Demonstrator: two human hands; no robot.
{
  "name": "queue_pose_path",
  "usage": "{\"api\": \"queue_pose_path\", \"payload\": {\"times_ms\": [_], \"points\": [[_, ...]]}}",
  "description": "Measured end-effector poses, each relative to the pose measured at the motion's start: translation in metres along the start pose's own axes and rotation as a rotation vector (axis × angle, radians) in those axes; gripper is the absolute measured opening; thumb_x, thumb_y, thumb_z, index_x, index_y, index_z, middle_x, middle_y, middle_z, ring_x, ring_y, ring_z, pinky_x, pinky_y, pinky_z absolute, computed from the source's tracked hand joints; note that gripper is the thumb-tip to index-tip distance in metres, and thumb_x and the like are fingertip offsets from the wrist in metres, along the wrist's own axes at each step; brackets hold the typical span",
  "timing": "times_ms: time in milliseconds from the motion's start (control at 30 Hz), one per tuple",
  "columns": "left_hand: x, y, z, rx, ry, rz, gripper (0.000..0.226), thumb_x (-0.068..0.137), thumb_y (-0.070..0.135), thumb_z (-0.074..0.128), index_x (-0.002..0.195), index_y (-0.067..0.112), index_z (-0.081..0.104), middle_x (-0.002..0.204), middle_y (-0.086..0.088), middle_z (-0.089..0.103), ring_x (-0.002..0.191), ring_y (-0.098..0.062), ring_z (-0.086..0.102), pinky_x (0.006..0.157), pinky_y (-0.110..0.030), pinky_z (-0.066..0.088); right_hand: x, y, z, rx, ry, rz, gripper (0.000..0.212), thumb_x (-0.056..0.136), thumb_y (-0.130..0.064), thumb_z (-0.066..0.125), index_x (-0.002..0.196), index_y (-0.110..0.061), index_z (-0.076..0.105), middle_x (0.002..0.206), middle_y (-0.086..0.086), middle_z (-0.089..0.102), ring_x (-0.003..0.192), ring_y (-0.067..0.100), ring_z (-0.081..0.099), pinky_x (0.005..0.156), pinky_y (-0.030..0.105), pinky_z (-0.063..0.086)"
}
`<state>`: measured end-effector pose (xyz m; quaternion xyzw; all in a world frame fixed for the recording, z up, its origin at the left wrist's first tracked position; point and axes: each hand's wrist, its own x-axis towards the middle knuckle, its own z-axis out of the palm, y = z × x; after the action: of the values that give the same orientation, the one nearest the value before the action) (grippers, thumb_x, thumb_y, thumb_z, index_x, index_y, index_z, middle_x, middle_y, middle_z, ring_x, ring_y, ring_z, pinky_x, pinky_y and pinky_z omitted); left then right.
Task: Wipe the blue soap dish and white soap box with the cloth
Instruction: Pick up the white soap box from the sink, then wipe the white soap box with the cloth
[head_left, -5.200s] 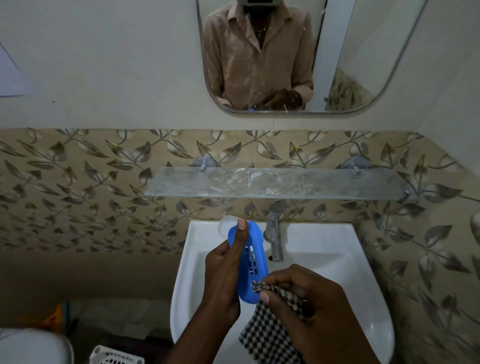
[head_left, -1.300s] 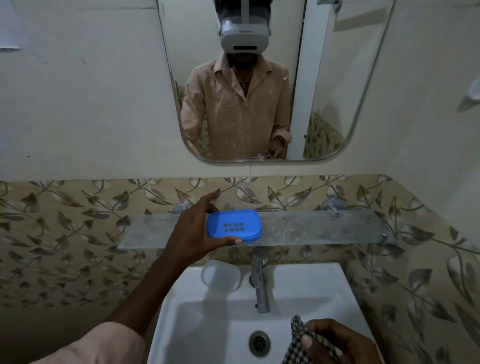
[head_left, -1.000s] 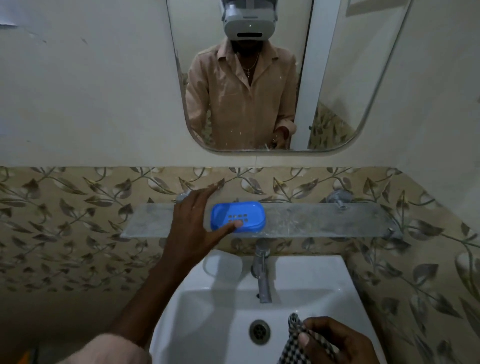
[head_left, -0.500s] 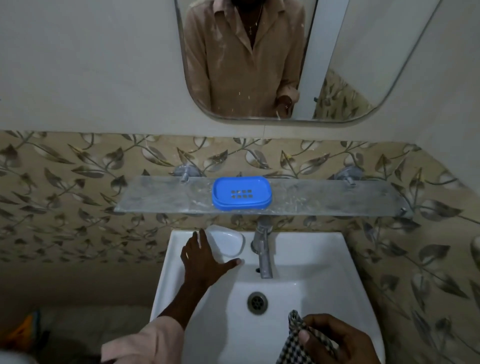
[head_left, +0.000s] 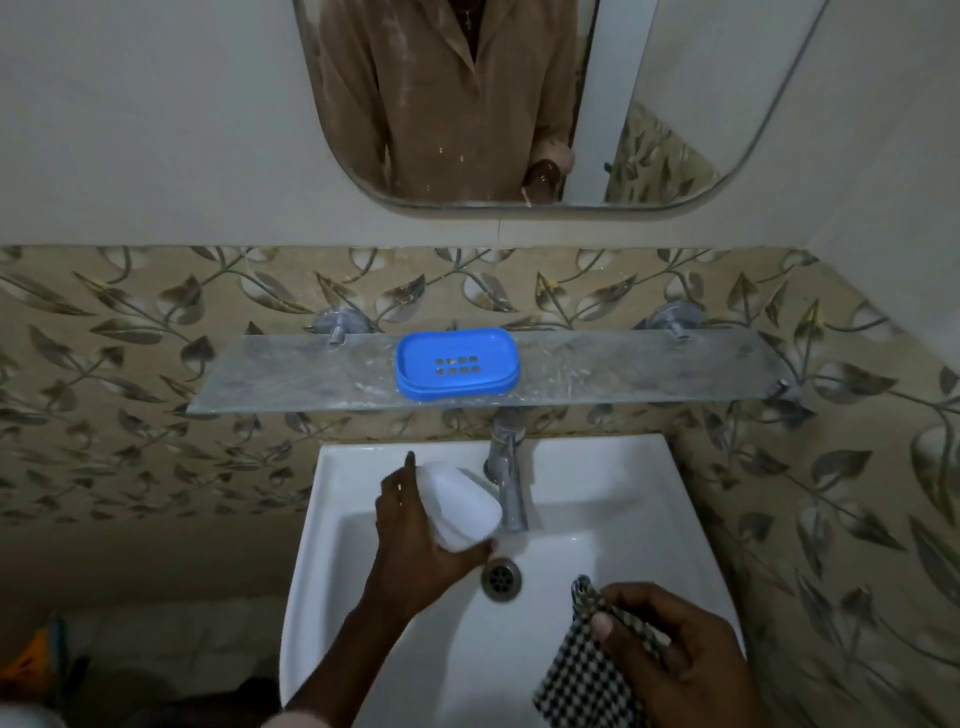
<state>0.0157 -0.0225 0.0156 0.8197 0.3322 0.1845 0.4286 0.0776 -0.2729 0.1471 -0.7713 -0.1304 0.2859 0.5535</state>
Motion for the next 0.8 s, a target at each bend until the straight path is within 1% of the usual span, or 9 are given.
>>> {"api": "queue_pose_path", "payload": {"times_ms": [100, 167, 333, 400, 467, 500, 600, 700, 800], "points": [[-0.055, 0.024, -0.026, -0.127, -0.144, 0.159, 0.146, 0.049, 0.073, 0.088, 0.161, 0.029, 0.006, 0.153, 0.019, 0.032, 0.136, -0.008, 0.040, 0.104, -0.023, 0.042, 0.004, -0.011, 0.002, -0.035, -0.026, -0.109, 0.014, 0.085, -0.020, 0.075, 0.092, -0.032, 0.076, 0.086, -0.006, 0.078, 0.080, 0.006, 0.074, 0.066, 0.014, 0.056], [-0.078, 0.039, -0.041, -0.176, -0.235, 0.227, 0.144, 0.053, 0.060, 0.095, 0.161, 0.038, 0.003, 0.156, 0.027, 0.033, 0.139, -0.003, 0.042, 0.101, -0.016, 0.042, 0.009, -0.023, 0.004, -0.061, -0.014, -0.225, 0.013, 0.086, -0.024, 0.072, 0.092, -0.035, 0.075, 0.089, -0.010, 0.077, 0.080, 0.002, 0.073, 0.066, 0.013, 0.057], [-0.095, 0.066, -0.050, -0.585, -0.308, 0.243, 0.141, 0.060, 0.023, 0.101, 0.162, 0.035, 0.005, 0.152, -0.011, 0.048, 0.131, -0.035, 0.055, 0.098, -0.066, 0.047, 0.016, -0.039, 0.025, -0.159, -0.098, -0.362, 0.007, 0.094, -0.026, 0.066, 0.100, -0.029, 0.069, 0.096, -0.007, 0.072, 0.088, 0.011, 0.071, 0.071, 0.036, 0.060], [-0.100, 0.075, -0.044, -0.756, -0.293, 0.197, 0.127, 0.070, 0.022, 0.094, 0.163, 0.027, 0.009, 0.150, -0.015, 0.051, 0.133, -0.038, 0.054, 0.104, -0.058, 0.047, 0.012, -0.036, 0.037, -0.212, -0.113, -0.400, 0.008, 0.094, -0.027, 0.065, 0.100, -0.031, 0.068, 0.094, -0.010, 0.073, 0.085, 0.009, 0.071, 0.071, 0.029, 0.055], [-0.107, 0.083, -0.037, -0.838, -0.285, 0.155, 0.106, 0.081, 0.036, 0.085, 0.162, 0.022, 0.018, 0.154, 0.000, 0.052, 0.139, -0.021, 0.052, 0.107, -0.033, 0.049, 0.009, -0.035, 0.044, -0.227, -0.090, -0.407, 0.008, 0.093, -0.028, 0.067, 0.097, -0.035, 0.068, 0.092, -0.015, 0.073, 0.084, 0.005, 0.071, 0.073, 0.028, 0.055], [-0.111, 0.089, -0.034, -0.894, -0.279, 0.127, 0.099, 0.082, 0.043, 0.081, 0.161, 0.024, 0.024, 0.154, 0.003, 0.052, 0.140, -0.018, 0.051, 0.109, -0.032, 0.047, 0.010, -0.035, 0.045, -0.218, -0.076, -0.388, 0.008, 0.092, -0.029, 0.068, 0.095, -0.036, 0.069, 0.092, -0.017, 0.073, 0.084, 0.004, 0.071, 0.076, 0.030, 0.057], [-0.114, 0.099, -0.024, -1.197, -0.287, -0.119, 0.090, 0.077, 0.052, 0.082, 0.154, 0.027, 0.041, 0.148, -0.011, 0.059, 0.135, -0.035, 0.056, 0.111, -0.054, 0.046, 0.008, -0.032, 0.047, -0.218, -0.056, -0.374, 0.010, 0.088, -0.028, 0.073, 0.092, -0.037, 0.071, 0.093, -0.022, 0.074, 0.086, -0.001, 0.071, 0.080, 0.028, 0.059], [-0.107, 0.110, -0.027, -1.305, -0.192, -0.345, 0.072, 0.080, 0.047, 0.072, 0.147, 0.027, 0.054, 0.136, -0.025, 0.065, 0.127, -0.046, 0.059, 0.112, -0.059, 0.042, -0.004, -0.027, 0.058, -0.321, -0.098, -0.449, 0.013, 0.082, -0.031, 0.072, 0.094, -0.034, 0.075, 0.093, -0.023, 0.075, 0.089, -0.008, 0.068, 0.084, 0.015, 0.054], [-0.099, 0.119, -0.036, -1.300, -0.255, -0.412, 0.055, 0.091, 0.049, 0.054, 0.134, 0.019, 0.068, 0.135, -0.028, 0.064, 0.122, -0.044, 0.062, 0.111, -0.055, 0.044, -0.010, -0.025, 0.068, -0.377, -0.141, -0.560, 0.016, 0.082, -0.033, 0.068, 0.095, -0.028, 0.077, 0.100, -0.022, 0.072, 0.093, -0.006, 0.065, 0.087, 0.019, 0.053]]}}
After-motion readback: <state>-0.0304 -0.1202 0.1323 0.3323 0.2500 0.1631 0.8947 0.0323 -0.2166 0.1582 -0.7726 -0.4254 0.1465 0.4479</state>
